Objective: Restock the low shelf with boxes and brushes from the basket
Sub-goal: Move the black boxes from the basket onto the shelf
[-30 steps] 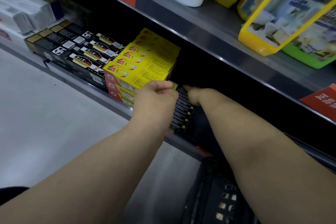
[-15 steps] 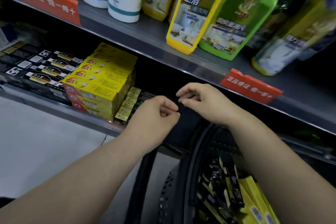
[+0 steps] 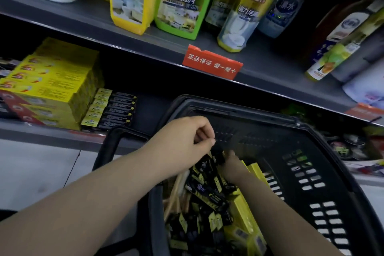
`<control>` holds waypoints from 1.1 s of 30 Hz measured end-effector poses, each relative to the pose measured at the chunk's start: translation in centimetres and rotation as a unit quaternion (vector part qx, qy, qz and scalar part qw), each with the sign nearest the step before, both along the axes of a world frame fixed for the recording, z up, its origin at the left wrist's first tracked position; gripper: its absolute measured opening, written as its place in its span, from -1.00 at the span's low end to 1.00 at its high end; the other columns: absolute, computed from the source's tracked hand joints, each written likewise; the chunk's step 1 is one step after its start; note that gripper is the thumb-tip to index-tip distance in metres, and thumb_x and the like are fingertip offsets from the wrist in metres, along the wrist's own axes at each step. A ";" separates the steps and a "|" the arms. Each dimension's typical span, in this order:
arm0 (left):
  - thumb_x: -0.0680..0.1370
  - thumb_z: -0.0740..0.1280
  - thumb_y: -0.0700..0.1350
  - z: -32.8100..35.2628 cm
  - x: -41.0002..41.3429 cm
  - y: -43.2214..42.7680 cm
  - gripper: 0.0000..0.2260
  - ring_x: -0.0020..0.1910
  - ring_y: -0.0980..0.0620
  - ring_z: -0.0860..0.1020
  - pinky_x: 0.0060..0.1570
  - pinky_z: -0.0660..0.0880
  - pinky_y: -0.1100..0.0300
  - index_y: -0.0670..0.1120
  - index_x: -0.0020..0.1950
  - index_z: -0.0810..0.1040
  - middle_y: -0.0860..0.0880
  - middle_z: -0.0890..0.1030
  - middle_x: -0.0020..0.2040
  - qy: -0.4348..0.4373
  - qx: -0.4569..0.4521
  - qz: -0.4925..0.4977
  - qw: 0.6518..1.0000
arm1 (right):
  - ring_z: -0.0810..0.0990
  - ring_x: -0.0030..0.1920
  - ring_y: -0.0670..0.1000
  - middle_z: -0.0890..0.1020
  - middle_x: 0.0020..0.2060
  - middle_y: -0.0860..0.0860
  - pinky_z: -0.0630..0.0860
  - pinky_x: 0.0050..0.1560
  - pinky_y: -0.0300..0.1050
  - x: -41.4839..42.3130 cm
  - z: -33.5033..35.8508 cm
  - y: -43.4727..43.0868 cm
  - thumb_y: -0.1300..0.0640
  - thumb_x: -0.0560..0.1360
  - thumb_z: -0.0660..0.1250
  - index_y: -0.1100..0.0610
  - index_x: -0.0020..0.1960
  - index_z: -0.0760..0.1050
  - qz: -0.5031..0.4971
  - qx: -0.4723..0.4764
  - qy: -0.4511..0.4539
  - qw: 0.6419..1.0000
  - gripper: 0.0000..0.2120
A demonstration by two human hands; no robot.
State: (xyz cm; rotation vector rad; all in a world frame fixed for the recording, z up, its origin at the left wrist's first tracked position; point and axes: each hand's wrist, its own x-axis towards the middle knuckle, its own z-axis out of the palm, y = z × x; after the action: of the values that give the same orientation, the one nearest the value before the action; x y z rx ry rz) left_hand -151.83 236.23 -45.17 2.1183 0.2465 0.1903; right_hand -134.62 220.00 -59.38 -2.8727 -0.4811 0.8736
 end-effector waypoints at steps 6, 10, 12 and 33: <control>0.56 0.27 -0.03 -0.6 0.6 -0.8 -0.93 -0.12 0.24 0.51 -0.20 0.41 0.45 0.08 0.00 0.52 0.15 0.54 -0.08 0.049 -0.060 0.032 0.997 | 0.47 0.22 0.23 0.40 0.28 0.22 0.44 0.10 0.00 -0.1 -2.5 -1.0 0.11 0.58 0.22 0.22 0.36 0.23 -0.026 -0.020 -0.058 0.998 -0.59; 0.58 0.21 0.06 -1.3 0.5 -1.3 -0.57 0.14 0.20 0.45 0.01 0.32 0.37 -0.03 0.42 0.32 0.12 0.47 0.23 0.136 -0.190 0.028 0.972 | 0.55 0.00 0.15 0.52 0.07 0.13 0.42 -0.15 -0.12 -1.1 2.9 -0.8 0.01 0.52 0.31 0.14 0.18 0.42 0.059 0.062 -0.077 0.993 -0.69; 0.54 0.20 0.18 -1.9 0.4 -1.8 -0.34 0.38 0.08 0.30 0.14 0.20 0.28 -0.06 0.54 0.08 0.04 0.27 0.48 0.195 -0.259 0.029 0.946 | 0.55 -0.20 0.01 0.58 -0.23 -0.01 0.39 -0.28 -0.15 -2.9 6.6 -0.9 -0.06 0.45 0.37 0.02 0.01 0.53 0.076 0.166 -0.060 0.981 -0.79; 0.57 0.28 -0.13 -2.5 0.6 -4.1 -0.94 -0.01 -0.01 0.50 0.32 0.37 -0.05 -0.07 -0.01 0.42 -0.06 0.53 -0.06 0.142 -0.474 0.173 0.852 | 0.50 0.22 0.19 0.43 0.30 0.22 0.47 0.00 -0.05 -6.2 0.7 -4.6 0.10 0.55 0.29 0.30 0.46 0.04 0.172 -0.149 0.049 0.973 -0.35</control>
State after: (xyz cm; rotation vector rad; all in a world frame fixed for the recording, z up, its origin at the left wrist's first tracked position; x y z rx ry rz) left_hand -151.19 232.11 -47.69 1.0876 0.7352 -0.0472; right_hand -140.81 215.41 -58.66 -3.0413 -0.9302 1.2286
